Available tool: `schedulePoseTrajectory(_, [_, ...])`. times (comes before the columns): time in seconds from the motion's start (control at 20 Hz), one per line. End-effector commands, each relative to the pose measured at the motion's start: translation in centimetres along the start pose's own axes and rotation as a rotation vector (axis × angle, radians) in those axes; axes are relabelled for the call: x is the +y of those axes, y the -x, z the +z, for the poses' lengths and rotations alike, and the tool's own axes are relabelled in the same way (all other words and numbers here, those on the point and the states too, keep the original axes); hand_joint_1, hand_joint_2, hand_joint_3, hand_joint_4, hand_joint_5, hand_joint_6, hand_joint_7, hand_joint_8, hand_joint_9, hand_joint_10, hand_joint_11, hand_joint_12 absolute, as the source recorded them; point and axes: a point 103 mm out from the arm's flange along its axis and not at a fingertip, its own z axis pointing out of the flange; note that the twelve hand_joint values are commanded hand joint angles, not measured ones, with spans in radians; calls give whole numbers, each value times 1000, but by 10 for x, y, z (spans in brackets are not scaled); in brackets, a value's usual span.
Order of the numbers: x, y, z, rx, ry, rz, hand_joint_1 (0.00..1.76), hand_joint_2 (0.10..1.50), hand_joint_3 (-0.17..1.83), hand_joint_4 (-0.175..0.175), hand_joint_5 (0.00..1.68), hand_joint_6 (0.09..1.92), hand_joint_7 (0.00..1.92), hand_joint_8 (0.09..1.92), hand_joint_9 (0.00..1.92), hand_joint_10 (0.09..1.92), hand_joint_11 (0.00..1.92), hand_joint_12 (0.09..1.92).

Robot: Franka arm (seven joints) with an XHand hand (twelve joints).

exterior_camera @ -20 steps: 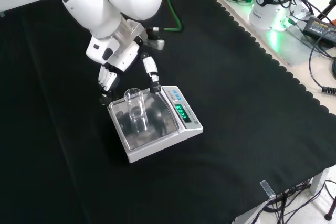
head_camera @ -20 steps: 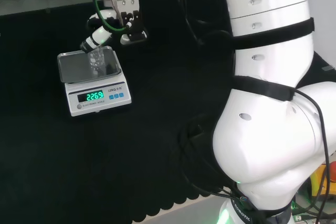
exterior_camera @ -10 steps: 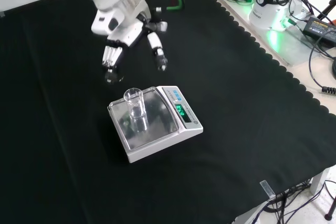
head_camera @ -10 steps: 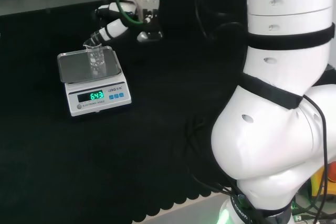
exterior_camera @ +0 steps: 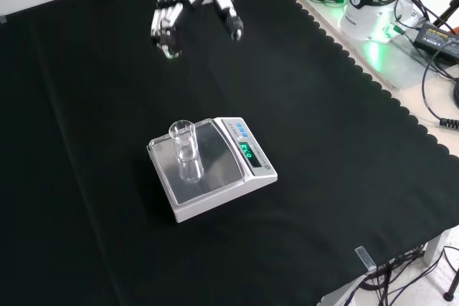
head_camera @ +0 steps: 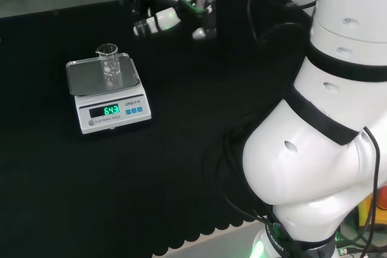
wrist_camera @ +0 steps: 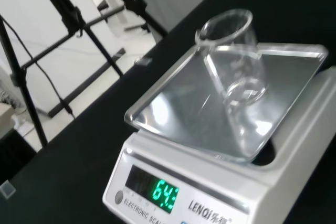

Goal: Put the beaker on the electronic balance.

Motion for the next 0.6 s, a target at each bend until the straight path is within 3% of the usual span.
schedulePoseTrajectory(0.05, [-70,-26,-57,-21,144,20,500,718,116,-105,471,129,447,878,537,825,495,1398])
schedulePoseTrajectory(0.35, [-73,-55,-80,-47,160,39,509,731,114,-104,492,131,493,864,582,804,520,1384])
schedulePoseTrajectory(0.6, [-77,-71,-91,-43,222,54,507,737,115,-102,502,134,508,864,593,800,524,1382])
